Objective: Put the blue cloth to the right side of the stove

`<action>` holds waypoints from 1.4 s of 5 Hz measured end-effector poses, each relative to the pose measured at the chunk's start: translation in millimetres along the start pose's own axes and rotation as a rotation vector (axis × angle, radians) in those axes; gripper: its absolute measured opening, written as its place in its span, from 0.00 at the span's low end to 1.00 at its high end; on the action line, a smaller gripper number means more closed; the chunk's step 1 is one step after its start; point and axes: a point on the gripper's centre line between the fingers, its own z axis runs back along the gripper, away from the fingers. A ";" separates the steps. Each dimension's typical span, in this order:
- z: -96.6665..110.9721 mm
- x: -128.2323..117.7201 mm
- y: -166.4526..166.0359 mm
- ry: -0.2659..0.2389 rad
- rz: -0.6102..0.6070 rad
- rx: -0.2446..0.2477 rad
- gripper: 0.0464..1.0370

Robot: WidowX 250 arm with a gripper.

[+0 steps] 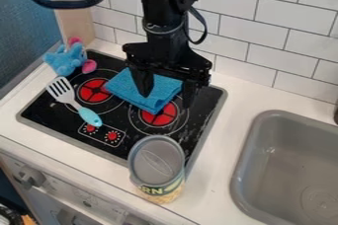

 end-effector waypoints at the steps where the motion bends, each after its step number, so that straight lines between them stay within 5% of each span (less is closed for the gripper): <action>1: -6.1 -1.9 0.2 0.023 0.004 0.004 0.96; 4: -36.2 41.1 83.6 0.047 0.267 0.107 0.96; 7: -82.2 76.4 107.3 0.069 0.380 0.182 0.96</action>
